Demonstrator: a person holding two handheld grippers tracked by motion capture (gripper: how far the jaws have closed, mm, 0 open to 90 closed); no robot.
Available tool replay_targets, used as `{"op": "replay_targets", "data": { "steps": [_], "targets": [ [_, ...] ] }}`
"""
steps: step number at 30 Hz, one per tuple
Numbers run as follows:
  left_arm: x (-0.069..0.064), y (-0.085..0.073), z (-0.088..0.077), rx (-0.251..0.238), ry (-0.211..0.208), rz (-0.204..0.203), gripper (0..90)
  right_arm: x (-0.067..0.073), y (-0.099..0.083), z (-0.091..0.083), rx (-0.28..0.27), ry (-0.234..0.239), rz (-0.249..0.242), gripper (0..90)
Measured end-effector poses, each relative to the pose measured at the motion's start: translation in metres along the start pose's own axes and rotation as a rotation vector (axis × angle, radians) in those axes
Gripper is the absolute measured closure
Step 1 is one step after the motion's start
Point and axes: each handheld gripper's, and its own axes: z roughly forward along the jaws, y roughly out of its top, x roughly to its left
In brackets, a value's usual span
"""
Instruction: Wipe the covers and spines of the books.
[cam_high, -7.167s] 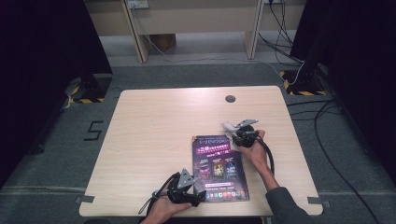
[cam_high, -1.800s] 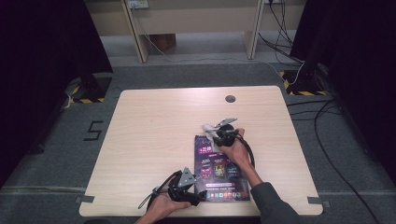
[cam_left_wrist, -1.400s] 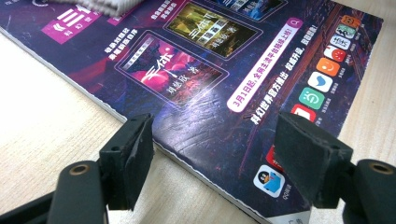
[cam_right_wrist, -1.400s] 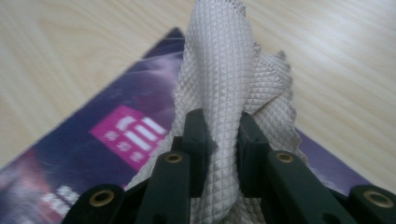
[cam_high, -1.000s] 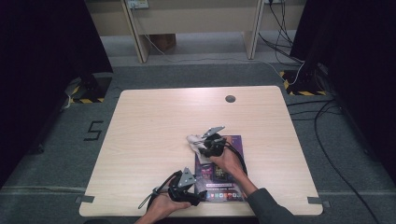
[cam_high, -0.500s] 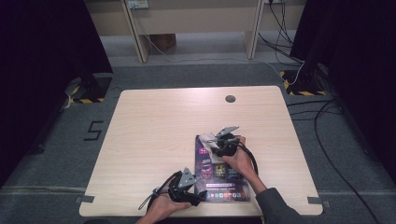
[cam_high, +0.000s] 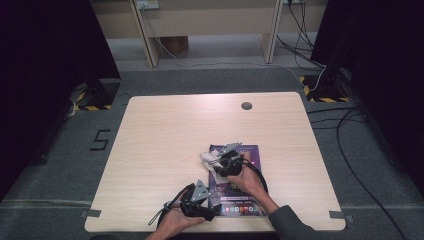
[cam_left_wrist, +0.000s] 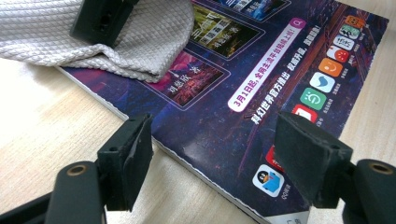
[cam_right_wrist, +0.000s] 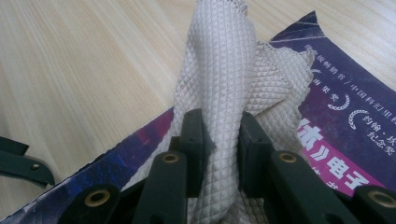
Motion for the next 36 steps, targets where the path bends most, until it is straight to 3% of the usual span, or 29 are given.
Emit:
{"op": "replay_targets", "data": {
  "steps": [4,14,18,22,26,32,36],
  "targets": [
    [0.0,0.0,-0.001,0.002,0.0,0.002,27.4,-0.003,-0.002,-0.001,-0.003,0.009,0.011,75.7],
    [-0.003,-0.001,-0.003,0.006,0.011,0.008,27.3,-0.032,-0.016,-0.017,-0.002,-0.058,0.072,75.8],
    [-0.007,-0.001,-0.007,0.031,0.012,0.017,27.3,-0.038,-0.024,-0.024,-0.009,-0.073,0.094,75.7],
    [-0.007,-0.003,-0.009,0.033,0.005,-0.011,27.3,-0.031,-0.023,-0.023,0.0,-0.073,0.075,75.7],
    [-0.01,-0.003,-0.01,0.031,0.006,0.001,29.8,-0.017,-0.019,-0.018,-0.002,-0.034,0.057,75.6],
    [-0.013,-0.004,-0.011,0.031,-0.017,0.006,33.4,0.009,-0.01,-0.007,-0.003,0.022,-0.013,75.4],
    [-0.014,-0.003,-0.011,0.031,-0.019,0.015,34.8,0.012,-0.01,-0.006,0.0,0.025,-0.017,75.5]
  ]
}}
